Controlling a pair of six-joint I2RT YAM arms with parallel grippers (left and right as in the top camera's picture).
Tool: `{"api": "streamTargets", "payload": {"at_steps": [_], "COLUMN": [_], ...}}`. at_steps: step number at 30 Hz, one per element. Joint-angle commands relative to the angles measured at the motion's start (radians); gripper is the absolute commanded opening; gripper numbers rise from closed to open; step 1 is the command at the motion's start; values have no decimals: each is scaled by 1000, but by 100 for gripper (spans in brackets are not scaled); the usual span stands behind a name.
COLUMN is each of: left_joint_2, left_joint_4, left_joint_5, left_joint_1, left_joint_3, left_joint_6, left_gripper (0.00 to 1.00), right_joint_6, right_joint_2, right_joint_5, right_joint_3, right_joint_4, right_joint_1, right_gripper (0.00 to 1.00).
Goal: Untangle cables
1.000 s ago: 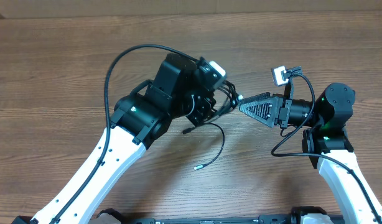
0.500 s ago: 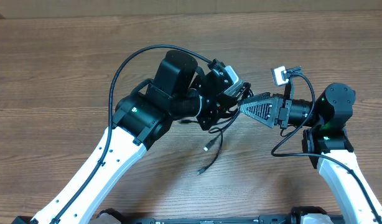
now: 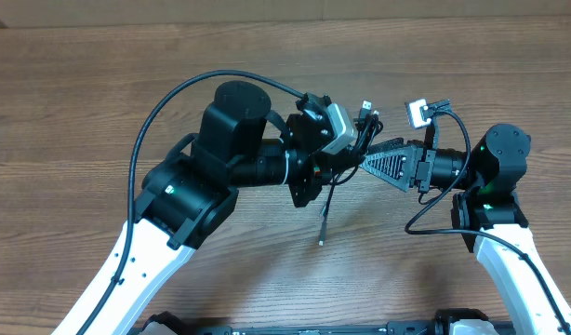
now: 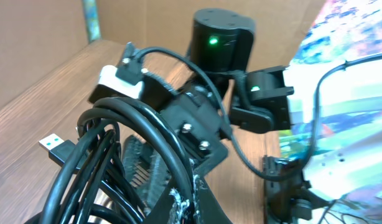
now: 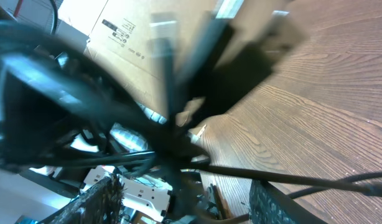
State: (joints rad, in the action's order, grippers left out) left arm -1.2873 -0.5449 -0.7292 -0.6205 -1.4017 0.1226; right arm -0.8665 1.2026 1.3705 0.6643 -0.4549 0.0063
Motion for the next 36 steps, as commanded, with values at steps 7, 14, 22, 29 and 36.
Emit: {"api": "streamTargets", "payload": {"at_steps": [7,14,22,29,36], "left_joint_2": [18,15,16,27,27], "left_joint_4": [3,-12,-16,-18,-20], "left_joint_5": [-95,-110,-163,-155,19], "left_joint_1": [-5,-35,-57,-52,-39], "left_joint_3": [-26,-26,-26,-26,-26], "left_joint_6": [-51,-112,-130,-129,-127], "left_gripper": [4,4,4,4,4], "right_joint_6": [7,7,78,113,139], "right_joint_2": [-2,-2,-2,-2,-2], "right_joint_5": [-31,-141,-359,-370,-283], "right_joint_3": [14,14,14,14,14], "right_joint_4": [-2,-2,269,382,378], "right_joint_1": [-2,-2,-54,-126,-126], "right_gripper": [63,75,76,76,74]}}
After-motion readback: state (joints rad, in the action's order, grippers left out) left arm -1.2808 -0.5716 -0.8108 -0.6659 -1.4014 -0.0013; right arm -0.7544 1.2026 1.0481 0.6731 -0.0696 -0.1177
